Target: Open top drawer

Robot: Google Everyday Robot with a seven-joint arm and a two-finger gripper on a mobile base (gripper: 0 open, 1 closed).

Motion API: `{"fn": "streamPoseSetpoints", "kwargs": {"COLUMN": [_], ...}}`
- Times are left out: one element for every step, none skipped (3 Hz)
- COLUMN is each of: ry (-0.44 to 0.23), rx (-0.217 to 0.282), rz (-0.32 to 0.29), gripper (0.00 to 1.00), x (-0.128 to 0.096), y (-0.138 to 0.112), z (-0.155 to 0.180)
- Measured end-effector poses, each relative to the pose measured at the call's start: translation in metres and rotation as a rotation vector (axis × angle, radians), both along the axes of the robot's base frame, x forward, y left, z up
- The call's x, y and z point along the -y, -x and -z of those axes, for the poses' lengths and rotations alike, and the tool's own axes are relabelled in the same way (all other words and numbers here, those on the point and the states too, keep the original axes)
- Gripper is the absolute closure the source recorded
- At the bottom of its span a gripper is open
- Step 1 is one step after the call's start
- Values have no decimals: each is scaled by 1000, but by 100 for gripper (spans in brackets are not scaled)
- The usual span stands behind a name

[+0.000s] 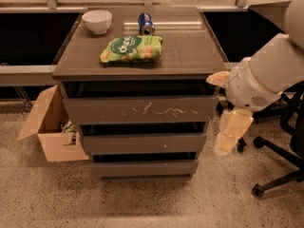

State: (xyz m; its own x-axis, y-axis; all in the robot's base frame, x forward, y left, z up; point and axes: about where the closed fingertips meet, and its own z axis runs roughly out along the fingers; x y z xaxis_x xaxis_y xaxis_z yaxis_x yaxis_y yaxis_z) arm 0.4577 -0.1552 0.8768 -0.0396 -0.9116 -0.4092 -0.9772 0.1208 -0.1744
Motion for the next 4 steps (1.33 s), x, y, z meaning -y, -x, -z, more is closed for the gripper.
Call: {"fn": "streamPoseSetpoints", "kwargs": {"ry": [-158,-150,-90,-51], "rx": [-32,-34,-44,-28], "rz": [-84,-81,-62,-58], "gripper": [0,0,0,0], "x": [-34,-32,-24,-4], "y": [-18,-20,-40,-68], "z": [49,54,92,127]}}
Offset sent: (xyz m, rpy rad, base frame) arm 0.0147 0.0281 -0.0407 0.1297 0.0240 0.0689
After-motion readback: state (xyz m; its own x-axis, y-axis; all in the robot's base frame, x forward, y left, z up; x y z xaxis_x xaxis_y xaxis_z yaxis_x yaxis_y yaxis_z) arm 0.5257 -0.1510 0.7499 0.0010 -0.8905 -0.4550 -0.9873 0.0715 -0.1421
